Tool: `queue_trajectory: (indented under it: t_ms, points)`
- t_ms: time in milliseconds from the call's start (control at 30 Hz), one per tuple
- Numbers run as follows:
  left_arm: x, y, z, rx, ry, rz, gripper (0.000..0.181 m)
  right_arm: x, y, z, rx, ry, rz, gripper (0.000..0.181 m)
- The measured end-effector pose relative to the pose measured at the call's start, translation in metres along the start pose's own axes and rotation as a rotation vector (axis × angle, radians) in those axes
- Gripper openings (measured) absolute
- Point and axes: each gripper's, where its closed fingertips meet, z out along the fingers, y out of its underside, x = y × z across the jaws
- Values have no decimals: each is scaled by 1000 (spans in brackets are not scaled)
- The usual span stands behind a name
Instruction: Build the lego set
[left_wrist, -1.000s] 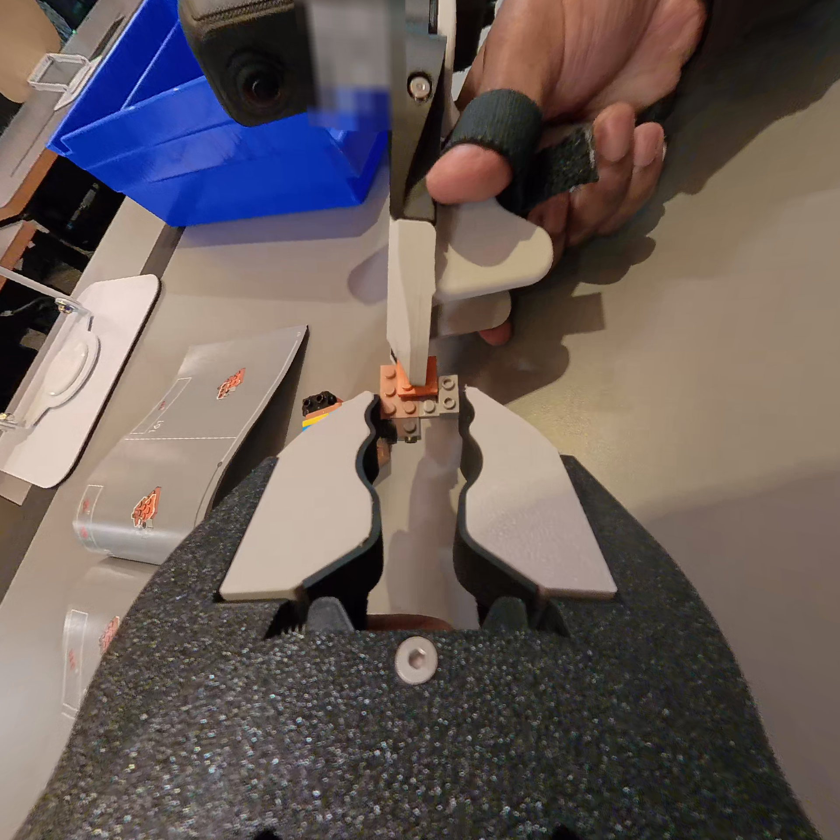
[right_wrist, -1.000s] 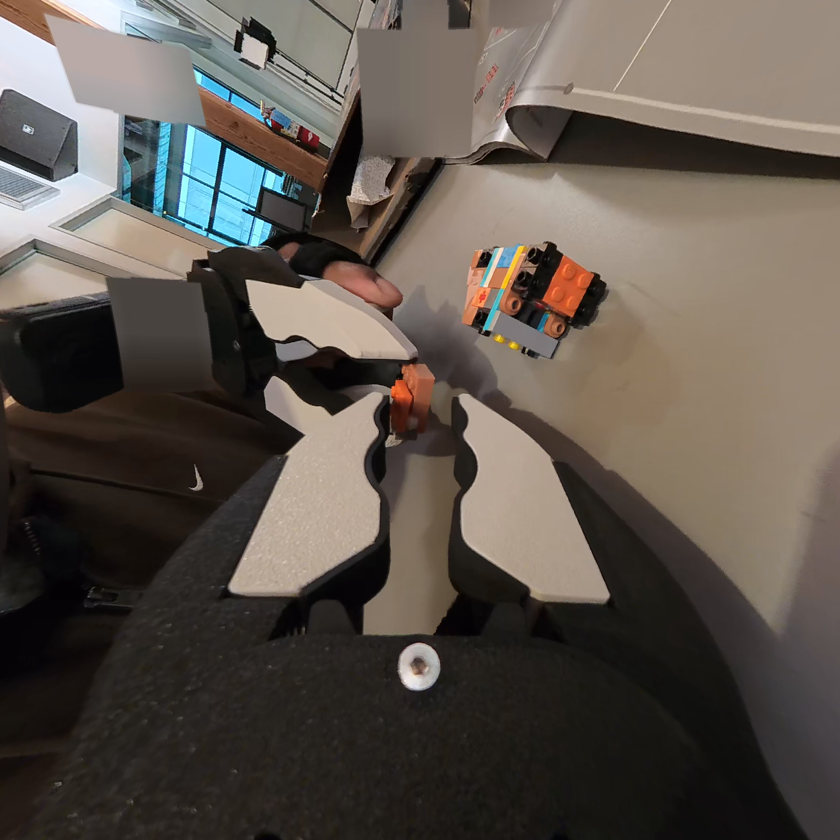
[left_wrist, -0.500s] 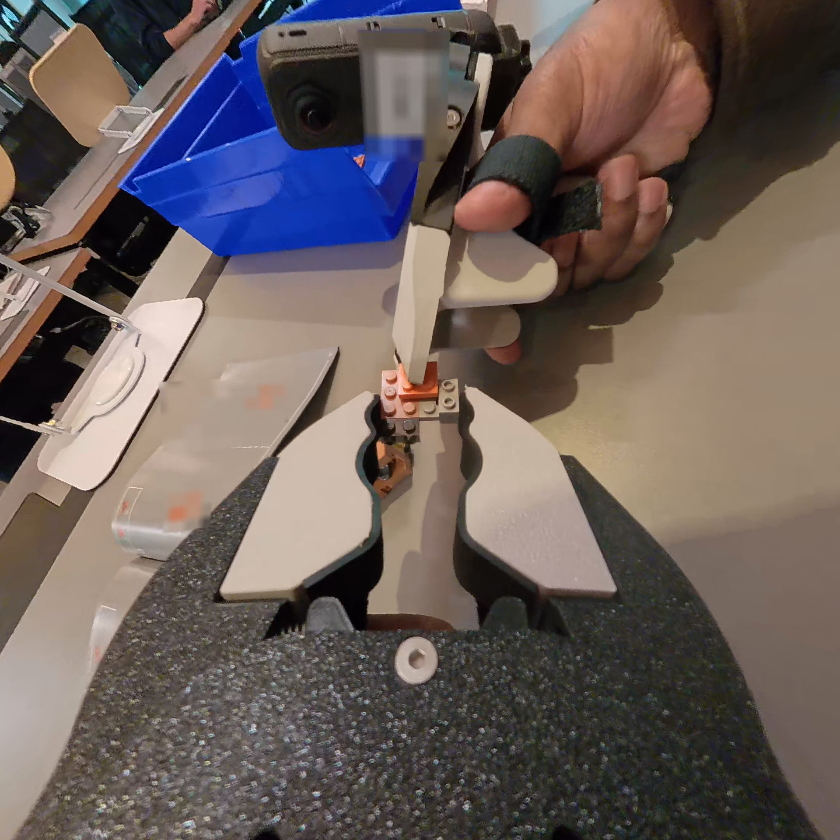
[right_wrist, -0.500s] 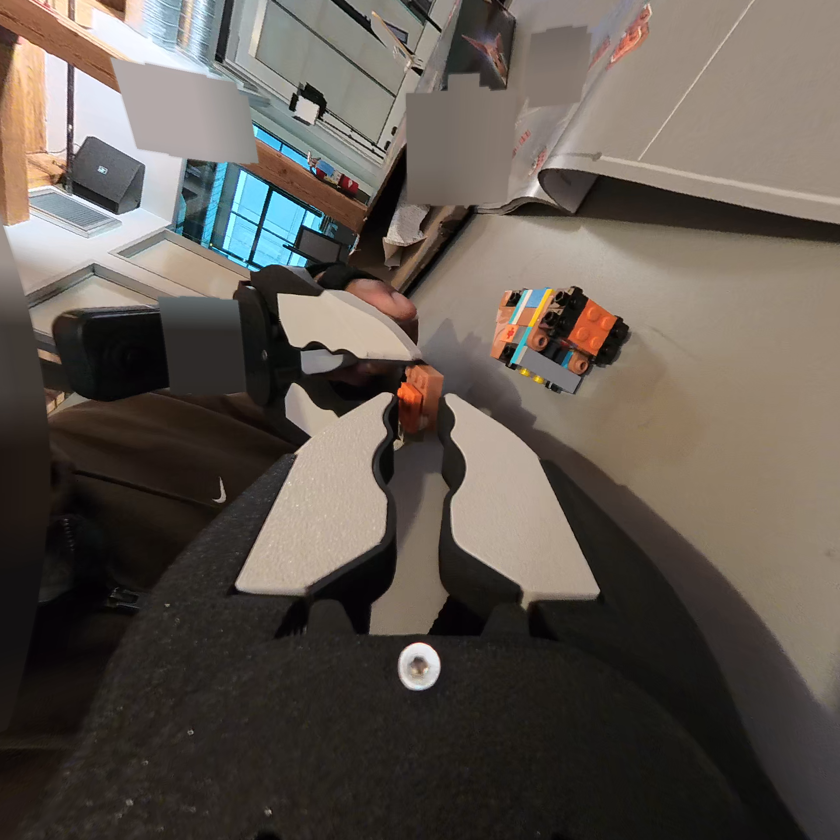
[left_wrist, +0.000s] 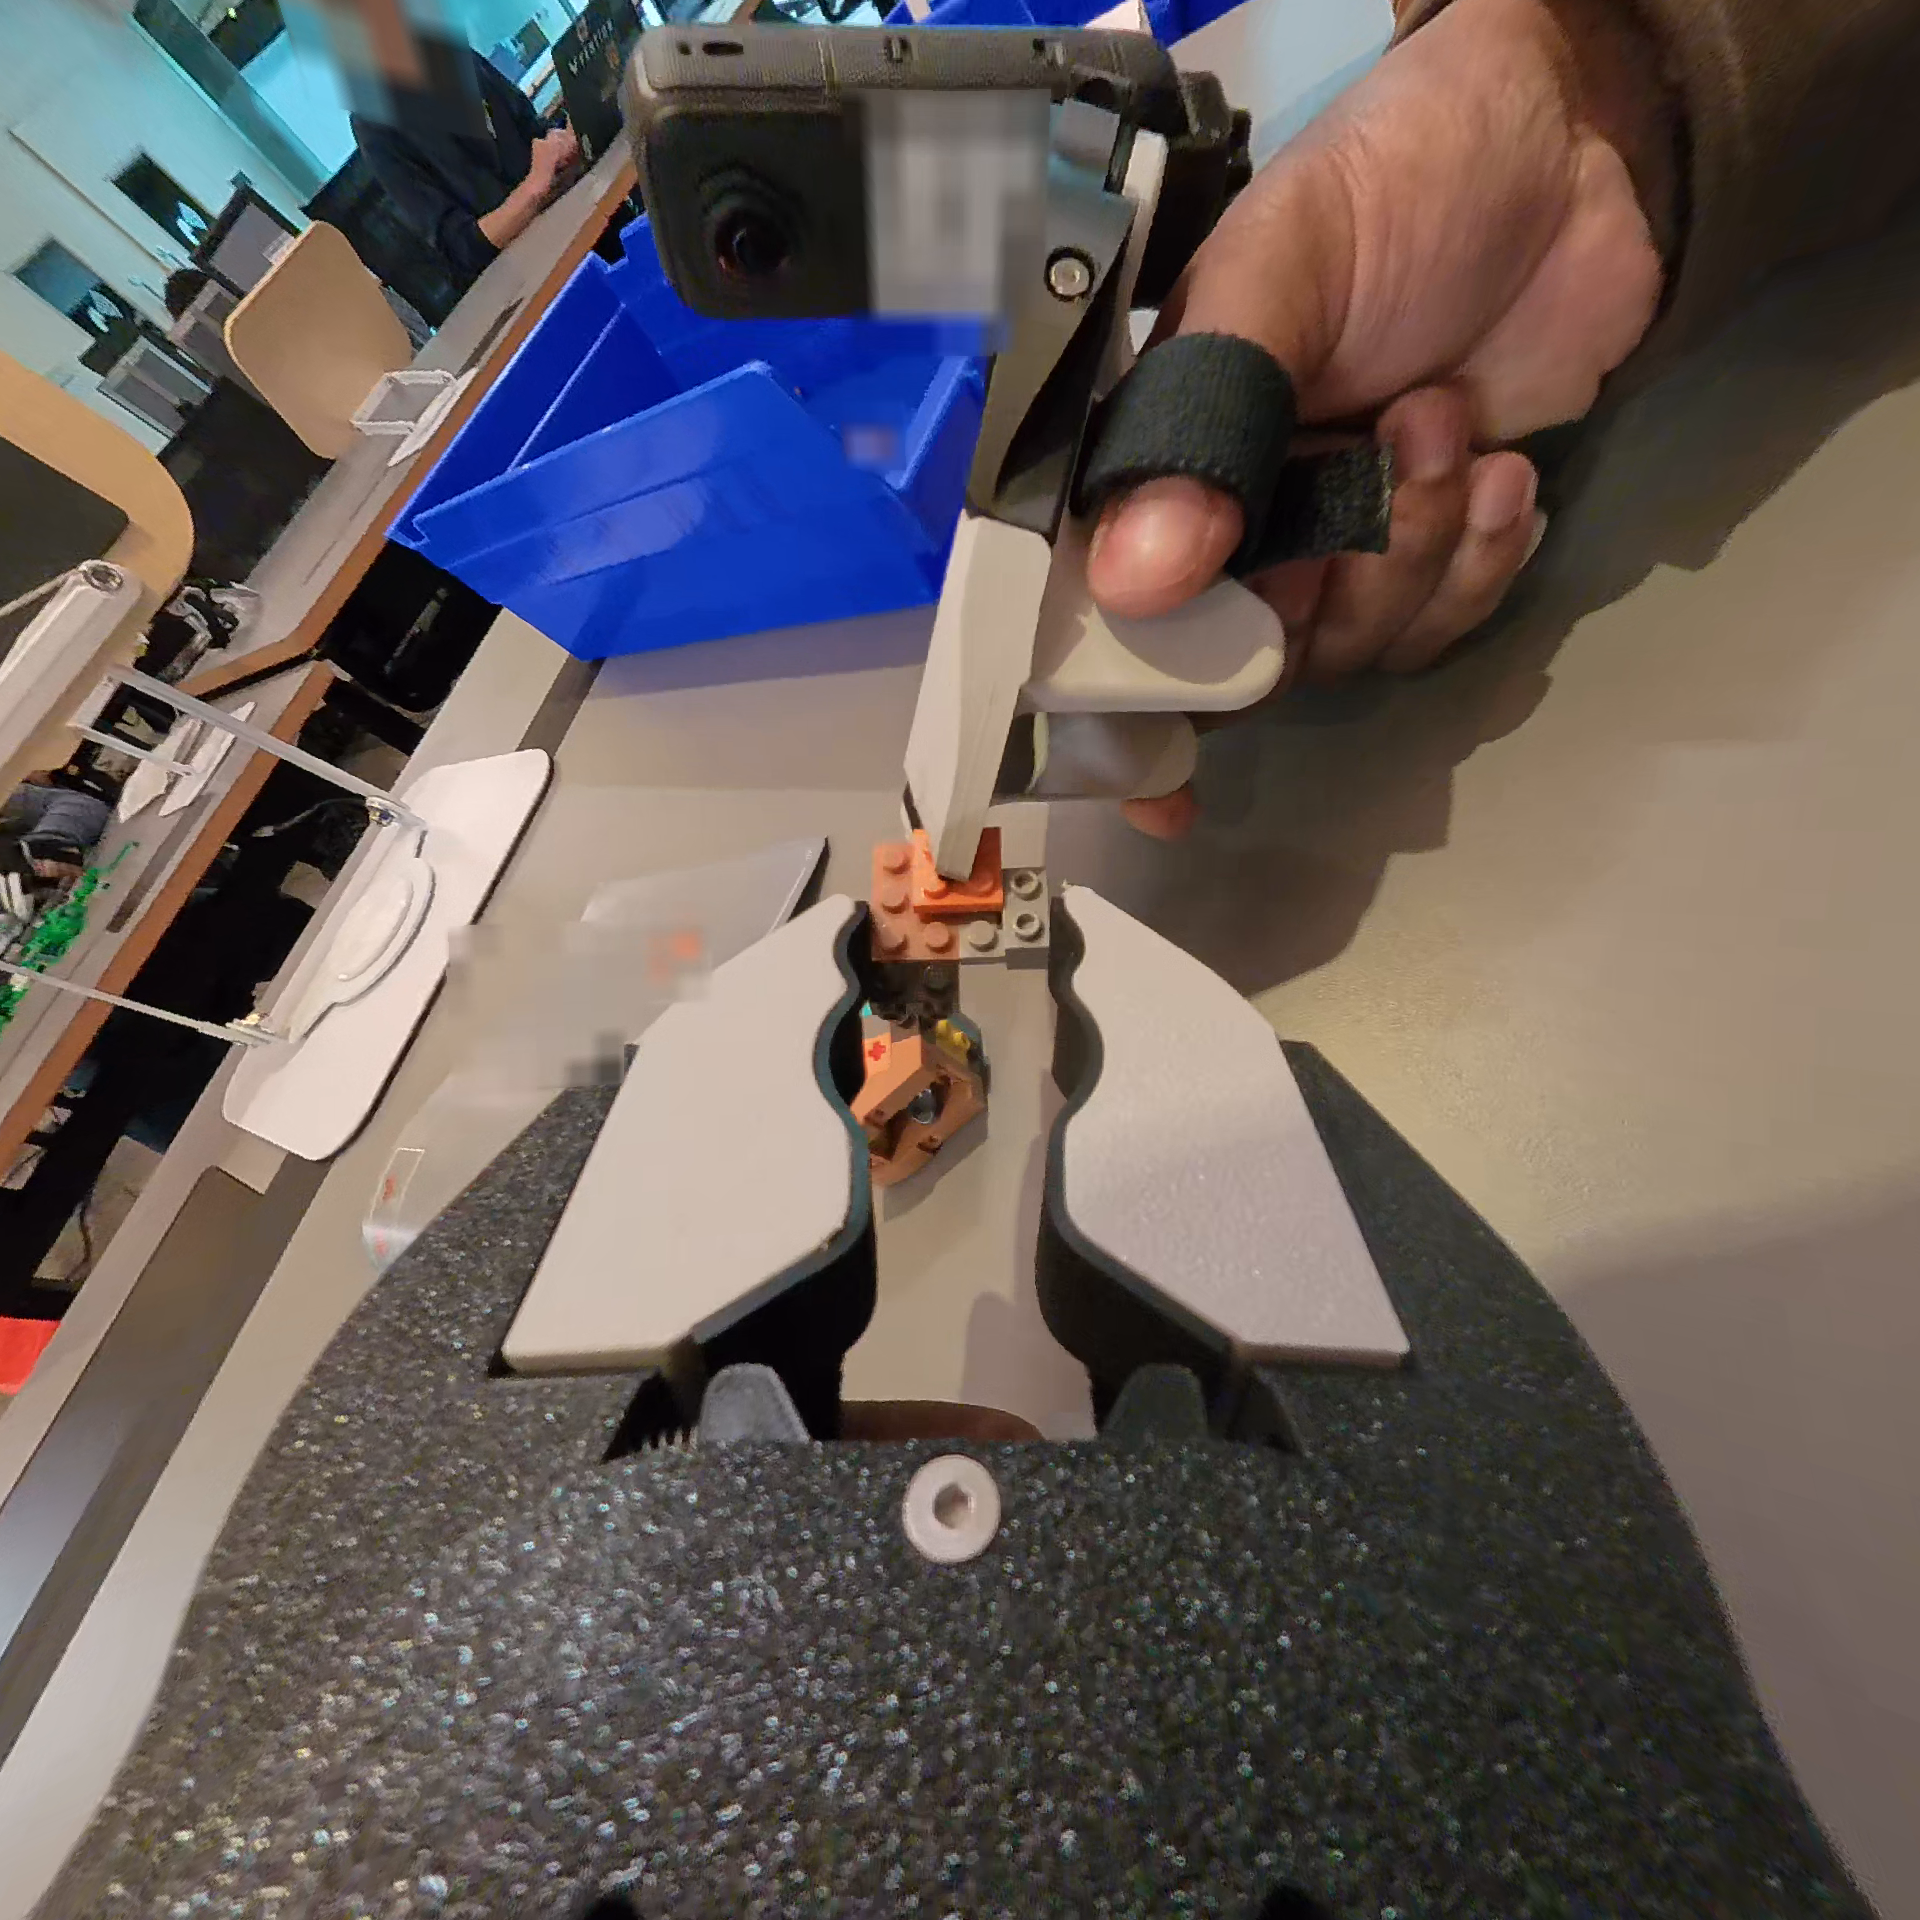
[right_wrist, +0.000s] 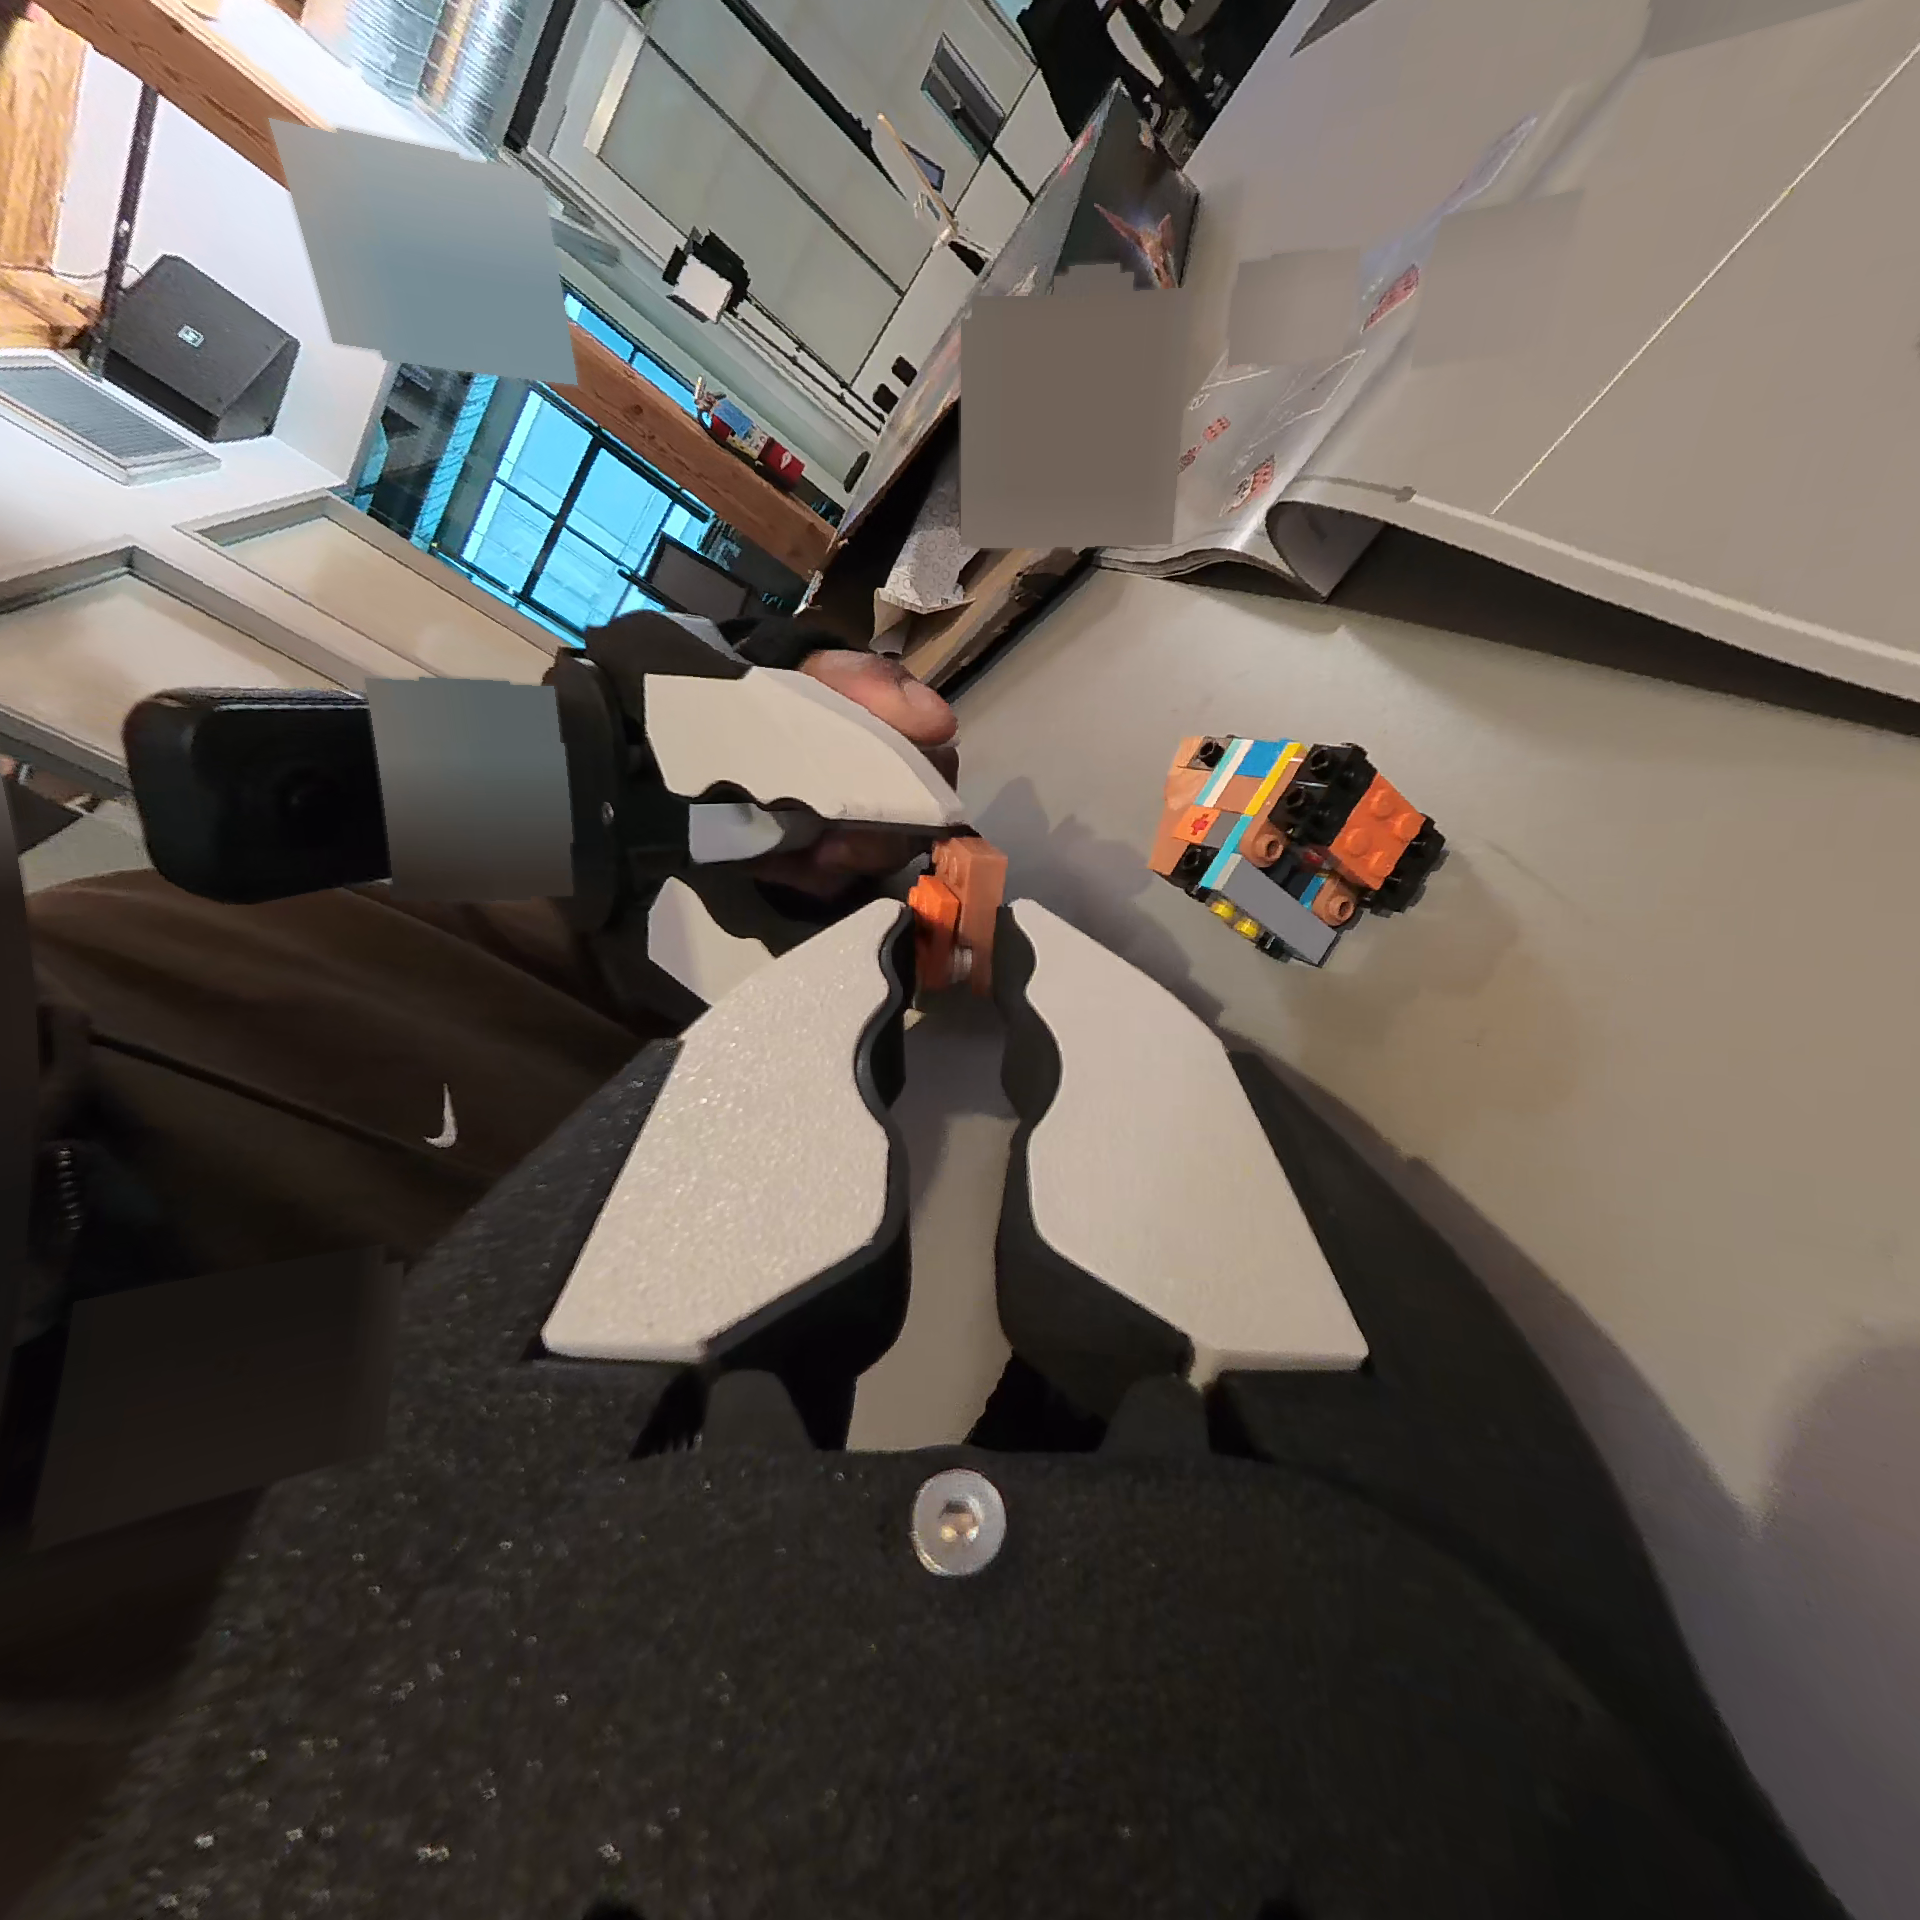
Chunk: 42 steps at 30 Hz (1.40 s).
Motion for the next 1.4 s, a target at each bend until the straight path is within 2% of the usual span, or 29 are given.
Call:
queue_trajectory:
  t_ms: [333, 467, 600, 700, 800, 933, 1200, 1400]
  points:
    - [-4, -11, -5, 94, -15, 49, 33, -12, -6, -2, 24, 9, -134, 12]
    - [-8, -16, -10, 146, 0, 5, 39, -19, -10, -3, 49, -11, -167, 12]
    - [-13, -23, -17, 238, 77, -151, 48, -29, -16, -6, 97, -67, -188, 12]
    - [-15, -29, -22, 303, 178, -343, 50, -37, -23, -10, 148, -96, -238, 12]
    - [-17, -36, -26, 378, 290, -571, 45, -44, -27, -13, 193, -101, -321, 12]
    - [-17, -40, -28, 434, 379, -741, 31, -49, -28, -13, 214, -95, -399, 12]
    - [-15, -45, -30, 490, 428, -820, 14, -53, -22, -7, 197, -98, -438, 12]
    - [-14, -48, -32, 540, 466, -879, 11, -56, -22, -7, 201, -90, -480, 12]
